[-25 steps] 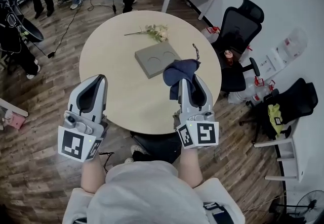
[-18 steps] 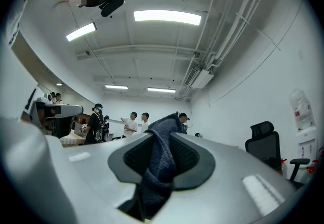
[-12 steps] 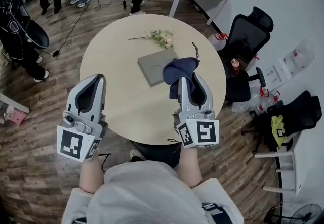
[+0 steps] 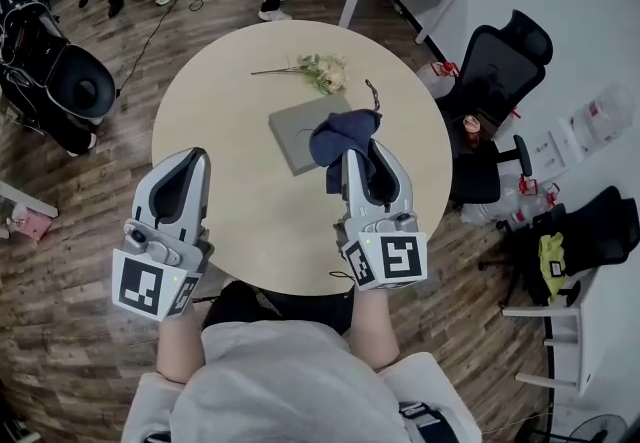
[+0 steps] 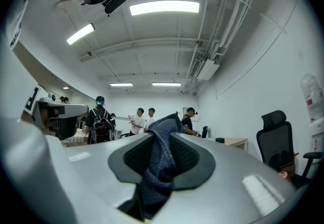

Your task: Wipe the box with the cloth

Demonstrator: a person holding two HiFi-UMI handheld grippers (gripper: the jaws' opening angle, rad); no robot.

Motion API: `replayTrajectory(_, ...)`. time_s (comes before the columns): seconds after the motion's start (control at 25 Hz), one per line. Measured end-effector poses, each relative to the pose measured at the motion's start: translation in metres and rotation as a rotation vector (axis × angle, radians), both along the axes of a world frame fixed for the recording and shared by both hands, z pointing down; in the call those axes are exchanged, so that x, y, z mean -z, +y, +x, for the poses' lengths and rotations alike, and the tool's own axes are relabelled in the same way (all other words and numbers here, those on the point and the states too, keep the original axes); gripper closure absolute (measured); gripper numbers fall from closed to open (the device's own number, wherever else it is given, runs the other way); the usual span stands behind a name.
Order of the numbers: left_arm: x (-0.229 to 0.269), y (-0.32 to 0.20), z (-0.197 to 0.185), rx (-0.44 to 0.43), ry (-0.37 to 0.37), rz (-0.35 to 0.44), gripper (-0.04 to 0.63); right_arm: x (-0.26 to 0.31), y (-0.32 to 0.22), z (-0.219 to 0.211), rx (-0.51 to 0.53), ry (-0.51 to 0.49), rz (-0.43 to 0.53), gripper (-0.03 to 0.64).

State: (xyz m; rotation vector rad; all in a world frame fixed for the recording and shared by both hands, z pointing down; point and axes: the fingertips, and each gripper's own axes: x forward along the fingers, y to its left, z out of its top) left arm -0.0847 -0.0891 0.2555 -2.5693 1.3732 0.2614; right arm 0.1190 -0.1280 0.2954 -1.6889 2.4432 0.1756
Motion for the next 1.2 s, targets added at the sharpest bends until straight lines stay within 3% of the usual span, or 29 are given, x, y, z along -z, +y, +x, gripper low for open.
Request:
replayTrajectory(0.64, -0.001, -0.108, -0.021, -0.055, -0.005, -0.011, 0.592, -0.021, -0.131, -0.038, 0.036, 0.049, -0.109, 0.515)
replayTrajectory(0.84, -0.023, -0.141, -0.031, -0.052, -0.027, -0.089, 0.592, -0.057, -0.172, -0.049, 0.027, 0.091, -0.192, 0.514)
replayTrajectory(1.2, -0.059, -0.182, -0.042, -0.053, -0.002, -0.171, 0.592, -0.131, -0.222, -0.062, 0.066, 0.106, -0.367, 0.514)
